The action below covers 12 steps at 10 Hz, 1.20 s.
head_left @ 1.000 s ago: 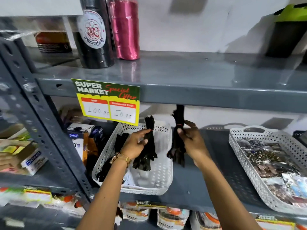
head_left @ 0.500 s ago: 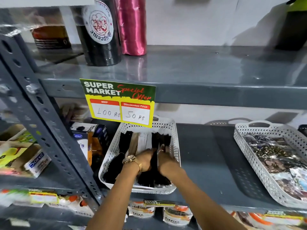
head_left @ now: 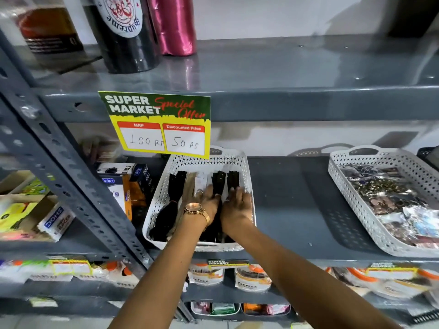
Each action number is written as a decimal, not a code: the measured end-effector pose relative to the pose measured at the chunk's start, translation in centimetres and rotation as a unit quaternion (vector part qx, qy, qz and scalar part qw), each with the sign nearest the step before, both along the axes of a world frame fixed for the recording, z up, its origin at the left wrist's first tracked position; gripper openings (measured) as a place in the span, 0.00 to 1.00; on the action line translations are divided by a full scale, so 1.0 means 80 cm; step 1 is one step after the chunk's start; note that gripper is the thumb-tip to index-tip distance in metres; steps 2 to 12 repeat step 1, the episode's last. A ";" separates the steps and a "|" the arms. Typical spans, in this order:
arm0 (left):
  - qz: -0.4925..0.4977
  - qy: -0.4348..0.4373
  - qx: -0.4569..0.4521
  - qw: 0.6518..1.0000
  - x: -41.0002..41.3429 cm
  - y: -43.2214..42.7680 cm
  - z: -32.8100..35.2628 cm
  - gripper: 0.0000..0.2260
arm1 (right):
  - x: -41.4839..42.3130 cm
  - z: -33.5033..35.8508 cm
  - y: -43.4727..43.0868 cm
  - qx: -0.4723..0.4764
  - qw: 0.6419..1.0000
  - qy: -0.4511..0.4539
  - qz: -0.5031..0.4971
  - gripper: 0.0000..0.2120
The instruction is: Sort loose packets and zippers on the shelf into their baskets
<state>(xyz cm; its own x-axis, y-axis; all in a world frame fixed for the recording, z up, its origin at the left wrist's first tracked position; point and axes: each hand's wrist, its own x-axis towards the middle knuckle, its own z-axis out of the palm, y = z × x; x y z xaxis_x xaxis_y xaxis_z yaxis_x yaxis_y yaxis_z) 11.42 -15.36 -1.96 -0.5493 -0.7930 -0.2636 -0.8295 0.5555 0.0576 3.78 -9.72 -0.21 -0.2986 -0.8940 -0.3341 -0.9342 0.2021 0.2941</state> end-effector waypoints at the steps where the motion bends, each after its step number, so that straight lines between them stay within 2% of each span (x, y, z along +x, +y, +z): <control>1: 0.022 0.004 -0.069 0.997 -0.009 0.016 0.018 0.28 | 0.000 0.010 0.020 -0.086 0.996 -0.027 0.011 0.45; 12: 0.022 0.004 -0.069 0.997 -0.009 0.016 0.018 0.28 | 0.000 0.010 0.020 -0.086 0.996 -0.027 0.011 0.45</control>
